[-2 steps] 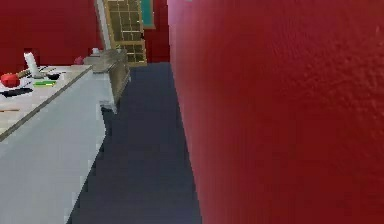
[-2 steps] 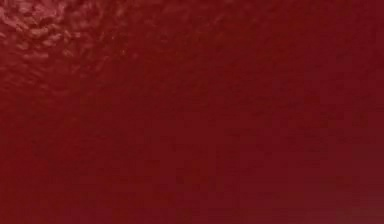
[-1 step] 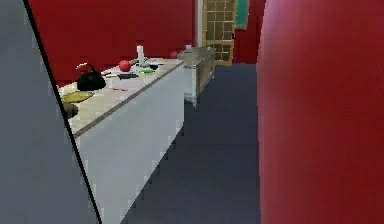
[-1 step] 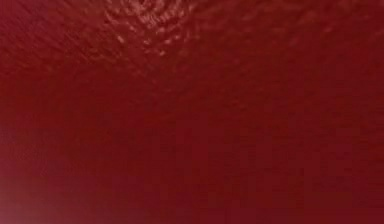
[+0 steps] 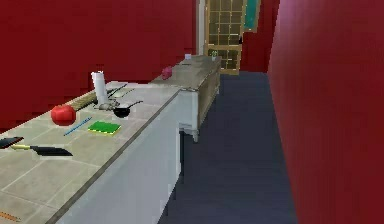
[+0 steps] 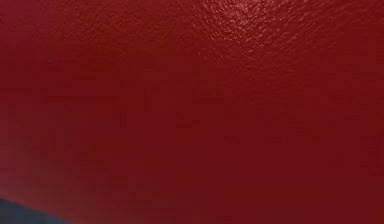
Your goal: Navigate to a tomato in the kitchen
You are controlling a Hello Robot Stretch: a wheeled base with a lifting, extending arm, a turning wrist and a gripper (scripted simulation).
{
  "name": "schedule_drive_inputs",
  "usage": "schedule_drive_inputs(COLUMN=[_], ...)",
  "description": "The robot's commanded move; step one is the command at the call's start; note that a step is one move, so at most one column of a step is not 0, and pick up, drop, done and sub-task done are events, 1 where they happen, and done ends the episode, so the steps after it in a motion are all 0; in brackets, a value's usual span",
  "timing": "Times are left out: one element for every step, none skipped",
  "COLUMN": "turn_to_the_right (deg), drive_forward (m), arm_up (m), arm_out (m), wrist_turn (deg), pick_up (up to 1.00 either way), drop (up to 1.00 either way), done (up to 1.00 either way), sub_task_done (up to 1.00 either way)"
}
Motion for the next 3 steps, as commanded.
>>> schedule_drive_inputs(turn_to_the_right=[-3.0,0.0,-36.0], drive_forward=[0.0,0.2,0.0], arm_up=[0.0,0.0,0.0], arm_out=[0.0,0.0,0.0], wrist_turn=[0.0,0.0,0.0], pick_up=[0.0,0.0,0.0], drop=[0.0,0.0,0.0], done=[0.0,0.0,0.0], sub_task_done=[0.0,0.0,0.0])
